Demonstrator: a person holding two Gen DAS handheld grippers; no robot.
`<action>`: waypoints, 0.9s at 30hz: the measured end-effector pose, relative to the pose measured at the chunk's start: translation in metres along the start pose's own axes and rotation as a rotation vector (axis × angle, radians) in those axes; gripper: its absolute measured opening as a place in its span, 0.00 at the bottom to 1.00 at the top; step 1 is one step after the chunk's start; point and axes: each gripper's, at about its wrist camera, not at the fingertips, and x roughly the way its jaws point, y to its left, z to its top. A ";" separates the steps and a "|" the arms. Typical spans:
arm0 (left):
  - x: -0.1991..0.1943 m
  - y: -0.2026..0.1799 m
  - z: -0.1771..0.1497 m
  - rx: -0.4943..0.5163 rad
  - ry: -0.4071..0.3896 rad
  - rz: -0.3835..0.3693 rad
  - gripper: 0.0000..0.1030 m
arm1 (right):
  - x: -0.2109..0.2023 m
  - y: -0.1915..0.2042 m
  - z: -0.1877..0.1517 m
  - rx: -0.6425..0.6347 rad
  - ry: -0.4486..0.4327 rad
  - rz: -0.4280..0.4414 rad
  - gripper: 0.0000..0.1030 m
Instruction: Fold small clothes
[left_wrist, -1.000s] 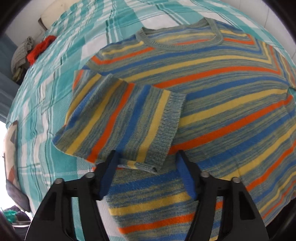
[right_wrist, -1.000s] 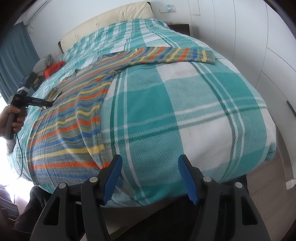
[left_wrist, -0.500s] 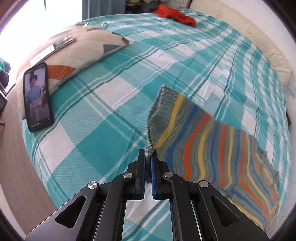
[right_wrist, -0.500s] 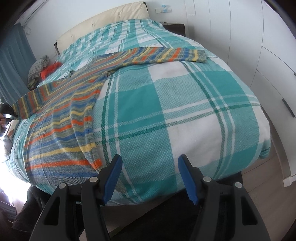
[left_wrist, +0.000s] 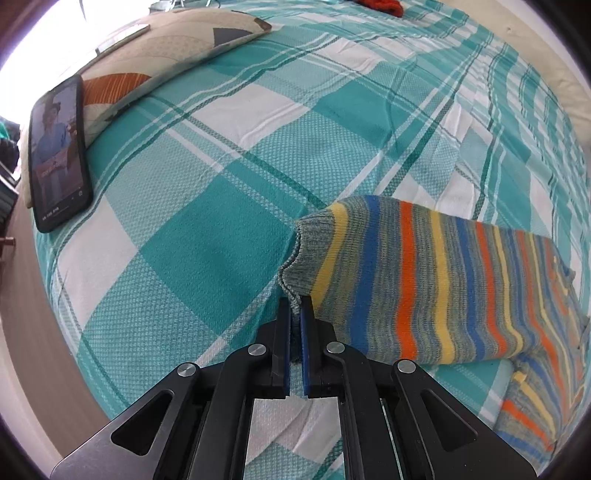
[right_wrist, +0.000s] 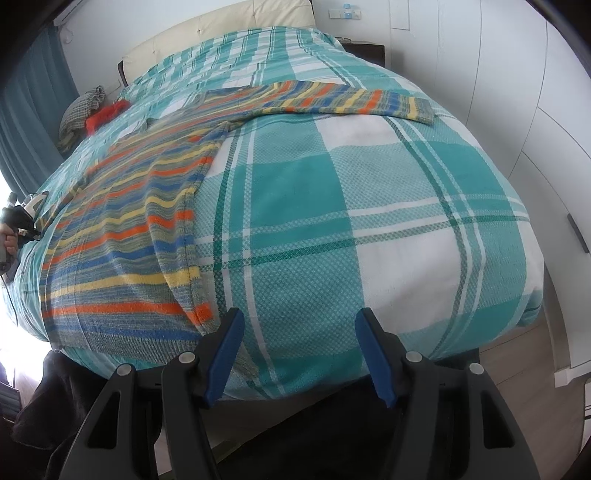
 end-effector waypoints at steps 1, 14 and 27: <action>0.000 -0.001 0.000 0.010 -0.005 0.015 0.02 | 0.001 -0.001 0.000 0.005 0.004 0.000 0.61; -0.047 0.059 -0.052 -0.016 -0.185 0.085 0.76 | -0.007 -0.015 0.000 0.064 -0.035 -0.013 0.61; -0.054 0.028 -0.185 0.223 -0.080 -0.138 0.77 | -0.006 -0.020 0.044 0.096 -0.111 -0.026 0.61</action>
